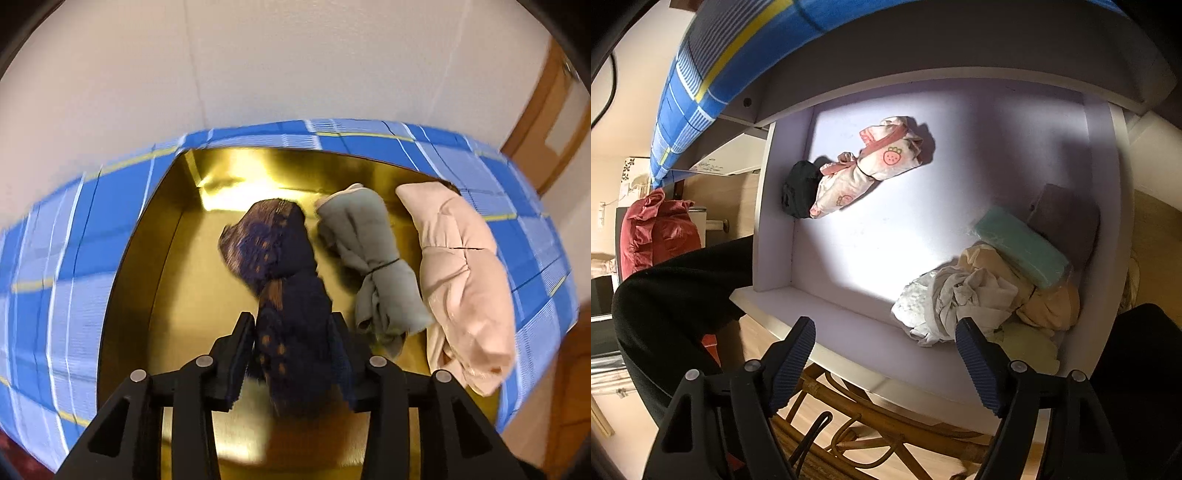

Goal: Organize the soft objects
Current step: 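Open the left gripper to release the navy garment in the box, then return the left gripper to the drawer above the pink garment, then grasp the crumpled white garment in the drawer with the right gripper, then grasp the pink strawberry-print garment with the left gripper while the right gripper holds the white garment, then lift the pink garment with the left gripper while the right gripper lifts the white garment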

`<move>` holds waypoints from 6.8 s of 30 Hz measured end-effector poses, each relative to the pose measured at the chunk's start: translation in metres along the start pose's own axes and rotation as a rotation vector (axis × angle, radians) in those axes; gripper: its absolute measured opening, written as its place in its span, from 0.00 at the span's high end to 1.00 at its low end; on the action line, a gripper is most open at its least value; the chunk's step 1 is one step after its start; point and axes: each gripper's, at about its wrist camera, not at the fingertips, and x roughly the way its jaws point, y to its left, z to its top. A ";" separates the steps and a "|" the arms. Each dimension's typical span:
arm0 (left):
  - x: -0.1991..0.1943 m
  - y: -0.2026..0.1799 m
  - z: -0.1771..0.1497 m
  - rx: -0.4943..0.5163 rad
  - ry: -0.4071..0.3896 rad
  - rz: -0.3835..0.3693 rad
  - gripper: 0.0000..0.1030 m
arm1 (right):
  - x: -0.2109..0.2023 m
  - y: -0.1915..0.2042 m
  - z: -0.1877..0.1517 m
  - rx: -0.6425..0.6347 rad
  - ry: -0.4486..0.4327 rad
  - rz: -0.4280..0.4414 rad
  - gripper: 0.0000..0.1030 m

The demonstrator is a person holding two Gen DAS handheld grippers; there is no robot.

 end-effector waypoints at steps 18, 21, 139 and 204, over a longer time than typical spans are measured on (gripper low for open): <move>-0.102 0.001 -0.143 0.149 -0.139 -0.128 0.60 | 0.008 -0.018 0.002 0.047 0.005 -0.116 0.22; -0.110 -0.002 -0.179 0.187 -0.135 -0.149 0.60 | 0.009 -0.020 0.002 0.052 0.007 -0.129 0.22; 0.148 0.017 -0.319 0.068 0.448 -0.057 0.58 | 0.096 -0.038 0.013 0.181 0.115 -0.191 0.61; 0.136 -0.006 -0.362 -0.149 0.466 0.064 0.64 | 0.037 -0.054 -0.011 0.274 -0.047 -0.016 0.62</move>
